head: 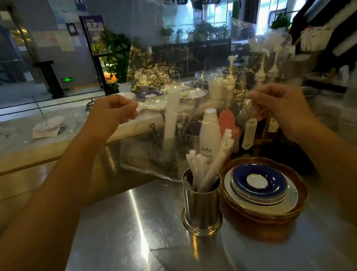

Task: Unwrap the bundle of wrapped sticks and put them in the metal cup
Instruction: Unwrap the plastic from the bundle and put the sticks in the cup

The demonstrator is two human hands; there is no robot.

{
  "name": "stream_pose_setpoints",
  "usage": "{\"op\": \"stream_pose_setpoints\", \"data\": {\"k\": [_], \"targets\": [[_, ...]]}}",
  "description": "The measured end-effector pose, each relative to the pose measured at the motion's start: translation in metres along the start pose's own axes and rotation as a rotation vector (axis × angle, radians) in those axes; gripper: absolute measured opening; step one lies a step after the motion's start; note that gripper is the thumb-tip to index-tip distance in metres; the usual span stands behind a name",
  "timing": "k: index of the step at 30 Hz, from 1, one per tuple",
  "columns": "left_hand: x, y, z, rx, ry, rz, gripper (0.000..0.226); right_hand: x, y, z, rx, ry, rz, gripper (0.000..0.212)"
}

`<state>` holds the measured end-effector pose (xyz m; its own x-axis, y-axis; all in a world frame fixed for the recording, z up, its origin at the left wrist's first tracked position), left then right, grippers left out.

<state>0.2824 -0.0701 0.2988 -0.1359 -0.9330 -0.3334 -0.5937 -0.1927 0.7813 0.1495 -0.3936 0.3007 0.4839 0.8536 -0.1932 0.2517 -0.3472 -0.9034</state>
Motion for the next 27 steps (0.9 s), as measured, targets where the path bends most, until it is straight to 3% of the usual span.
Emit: {"op": "stream_pose_setpoints", "data": {"k": [11, 17, 27], "targets": [[-0.001, -0.018, 0.017, -0.053, 0.002, 0.0, 0.011, 0.013, 0.025, 0.004, 0.04, -0.068, -0.027, 0.009], [0.002, -0.027, 0.025, -0.1, -0.021, 0.014, 0.005, 0.027, 0.053, 0.015, 0.1, -0.174, 0.094, 0.009], [-0.006, -0.006, 0.013, -0.064, 0.079, 0.033, 0.021, 0.022, 0.012, -0.006, 0.009, -0.026, -0.007, 0.018]]}}
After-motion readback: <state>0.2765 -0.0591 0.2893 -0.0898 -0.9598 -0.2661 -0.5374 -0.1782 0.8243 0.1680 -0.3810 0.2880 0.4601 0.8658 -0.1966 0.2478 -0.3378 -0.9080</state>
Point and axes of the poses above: each hand's wrist, its own z-axis away from the middle knuckle, its own x-axis out of the palm, y = z × x, the point moved 8 cm from there along -z, towards the middle knuckle, and after that the axes turned 6 degrees about x, right-handed, at the moved point
